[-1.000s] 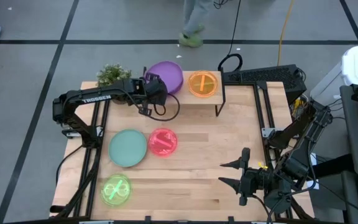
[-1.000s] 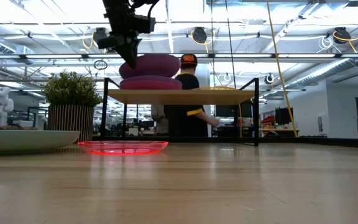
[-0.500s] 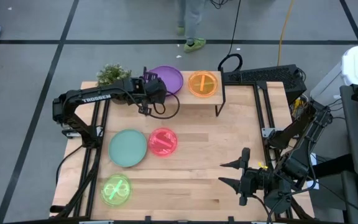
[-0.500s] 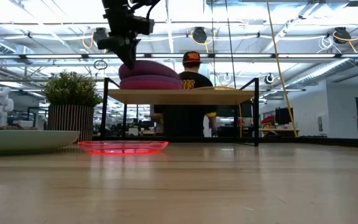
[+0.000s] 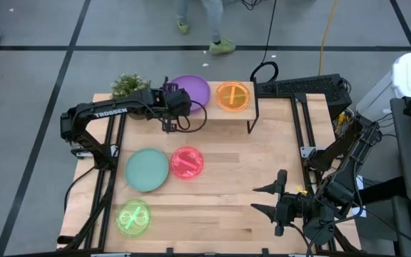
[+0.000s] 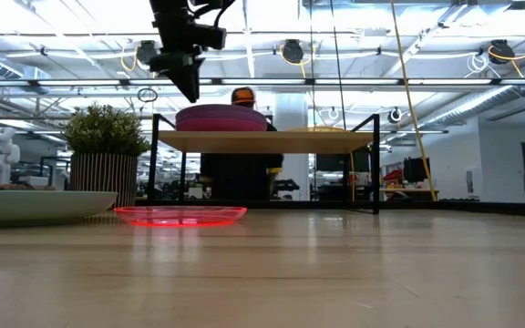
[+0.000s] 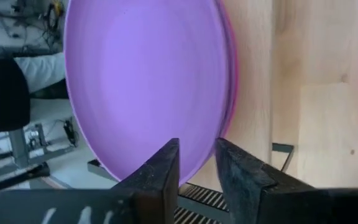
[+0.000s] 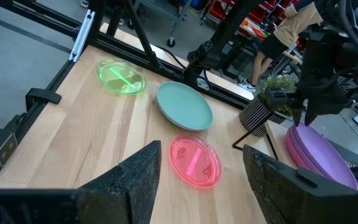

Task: Place and stack plates onto a shelf
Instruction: Stack the purple plate on top of the other purple plate on the shelf, then stack the transparent pink plate on top of the transparent orange plate on the shelf

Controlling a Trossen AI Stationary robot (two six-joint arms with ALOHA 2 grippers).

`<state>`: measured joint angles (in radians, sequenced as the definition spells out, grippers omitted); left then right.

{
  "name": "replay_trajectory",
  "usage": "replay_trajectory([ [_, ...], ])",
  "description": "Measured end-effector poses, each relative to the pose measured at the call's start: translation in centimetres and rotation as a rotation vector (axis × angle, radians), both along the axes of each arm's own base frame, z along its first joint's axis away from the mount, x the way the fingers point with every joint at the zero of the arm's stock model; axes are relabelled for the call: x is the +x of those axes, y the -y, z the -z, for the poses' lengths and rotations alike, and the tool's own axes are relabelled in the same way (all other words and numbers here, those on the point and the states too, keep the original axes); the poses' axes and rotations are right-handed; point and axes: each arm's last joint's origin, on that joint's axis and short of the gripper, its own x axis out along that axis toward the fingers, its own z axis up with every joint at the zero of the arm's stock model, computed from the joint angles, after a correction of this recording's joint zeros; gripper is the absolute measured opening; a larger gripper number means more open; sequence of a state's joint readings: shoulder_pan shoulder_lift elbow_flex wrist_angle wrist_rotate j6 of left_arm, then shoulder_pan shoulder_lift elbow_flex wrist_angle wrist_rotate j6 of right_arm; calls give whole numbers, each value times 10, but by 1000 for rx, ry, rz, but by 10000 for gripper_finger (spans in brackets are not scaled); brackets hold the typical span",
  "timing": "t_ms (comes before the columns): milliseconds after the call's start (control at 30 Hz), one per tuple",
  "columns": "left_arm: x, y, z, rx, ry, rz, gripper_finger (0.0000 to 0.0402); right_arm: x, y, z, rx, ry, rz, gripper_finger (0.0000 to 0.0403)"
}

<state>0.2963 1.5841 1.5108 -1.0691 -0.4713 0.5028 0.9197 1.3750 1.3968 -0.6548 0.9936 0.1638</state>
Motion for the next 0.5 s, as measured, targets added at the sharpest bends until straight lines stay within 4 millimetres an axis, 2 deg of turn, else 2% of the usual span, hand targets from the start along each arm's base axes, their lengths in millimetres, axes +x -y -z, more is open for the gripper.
replay_trajectory([
  [233, 5, 17, 1, -82, 88, -52, 109, 0, 0, 0, 1, -1, -1, 208],
  [500, 14, 60, 1, -140, 140, -21, 109, 0, 0, 0, 9, -1, -1, 208],
])
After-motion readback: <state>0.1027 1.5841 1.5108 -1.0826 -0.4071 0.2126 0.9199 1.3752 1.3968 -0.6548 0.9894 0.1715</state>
